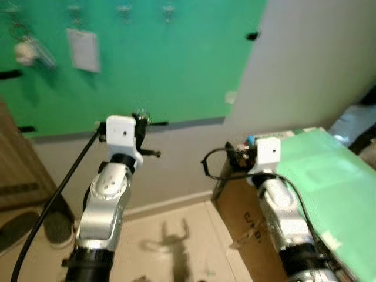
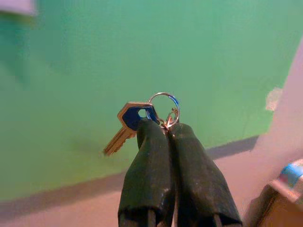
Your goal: Hang keys on a hook
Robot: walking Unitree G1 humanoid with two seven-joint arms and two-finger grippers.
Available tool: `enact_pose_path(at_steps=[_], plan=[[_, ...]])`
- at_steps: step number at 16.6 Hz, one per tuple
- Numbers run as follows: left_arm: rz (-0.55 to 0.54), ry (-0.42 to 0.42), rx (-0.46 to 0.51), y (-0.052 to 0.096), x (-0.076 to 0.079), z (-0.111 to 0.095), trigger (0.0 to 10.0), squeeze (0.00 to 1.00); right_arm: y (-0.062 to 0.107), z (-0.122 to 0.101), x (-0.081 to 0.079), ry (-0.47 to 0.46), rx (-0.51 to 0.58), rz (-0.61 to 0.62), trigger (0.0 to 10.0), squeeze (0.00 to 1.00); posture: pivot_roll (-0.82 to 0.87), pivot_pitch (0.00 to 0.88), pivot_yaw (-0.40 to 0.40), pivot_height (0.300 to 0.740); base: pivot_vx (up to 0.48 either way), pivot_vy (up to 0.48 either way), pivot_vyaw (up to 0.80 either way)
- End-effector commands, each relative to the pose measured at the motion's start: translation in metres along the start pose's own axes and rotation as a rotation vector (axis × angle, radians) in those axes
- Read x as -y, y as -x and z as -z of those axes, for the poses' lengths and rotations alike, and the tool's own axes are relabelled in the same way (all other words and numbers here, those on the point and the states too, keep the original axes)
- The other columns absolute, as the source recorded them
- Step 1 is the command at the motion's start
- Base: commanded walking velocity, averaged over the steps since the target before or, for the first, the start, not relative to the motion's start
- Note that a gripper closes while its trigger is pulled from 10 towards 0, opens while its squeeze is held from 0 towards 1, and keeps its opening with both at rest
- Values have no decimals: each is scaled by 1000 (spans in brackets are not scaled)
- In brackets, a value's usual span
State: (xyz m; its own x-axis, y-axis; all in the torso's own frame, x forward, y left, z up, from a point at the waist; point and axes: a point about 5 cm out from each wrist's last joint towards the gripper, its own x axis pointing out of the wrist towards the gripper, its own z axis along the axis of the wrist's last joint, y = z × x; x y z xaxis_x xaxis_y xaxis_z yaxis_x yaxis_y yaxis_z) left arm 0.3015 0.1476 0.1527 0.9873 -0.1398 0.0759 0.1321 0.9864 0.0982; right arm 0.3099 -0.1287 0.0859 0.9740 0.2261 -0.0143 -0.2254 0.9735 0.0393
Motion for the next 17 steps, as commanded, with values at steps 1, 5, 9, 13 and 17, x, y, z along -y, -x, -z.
enact_pose_path(at_steps=[1,5,9,13,17], plan=[[39,-33,52,-8,8,-14,10000,0,-2,-4,-1,14,15,-8,10000,0,117,0,-82,740,0,450,0],[94,-58,98,-18,18,-29,10000,0,-3,-4,-2,12,21,-6,10000,0,108,0,-73,740,0,0,0],[120,0,204,7,24,-38,10000,0,21,-31,25,70,196,189,10000,0,96,0,-68,740,337,0,0],[137,2,278,39,20,-52,10000,0,52,-43,30,149,249,198,10000,0,97,0,-78,740,480,0,0],[240,-74,308,24,46,-66,10000,0,34,-45,22,120,222,185,10000,0,105,0,-84,740,480,0,0]])
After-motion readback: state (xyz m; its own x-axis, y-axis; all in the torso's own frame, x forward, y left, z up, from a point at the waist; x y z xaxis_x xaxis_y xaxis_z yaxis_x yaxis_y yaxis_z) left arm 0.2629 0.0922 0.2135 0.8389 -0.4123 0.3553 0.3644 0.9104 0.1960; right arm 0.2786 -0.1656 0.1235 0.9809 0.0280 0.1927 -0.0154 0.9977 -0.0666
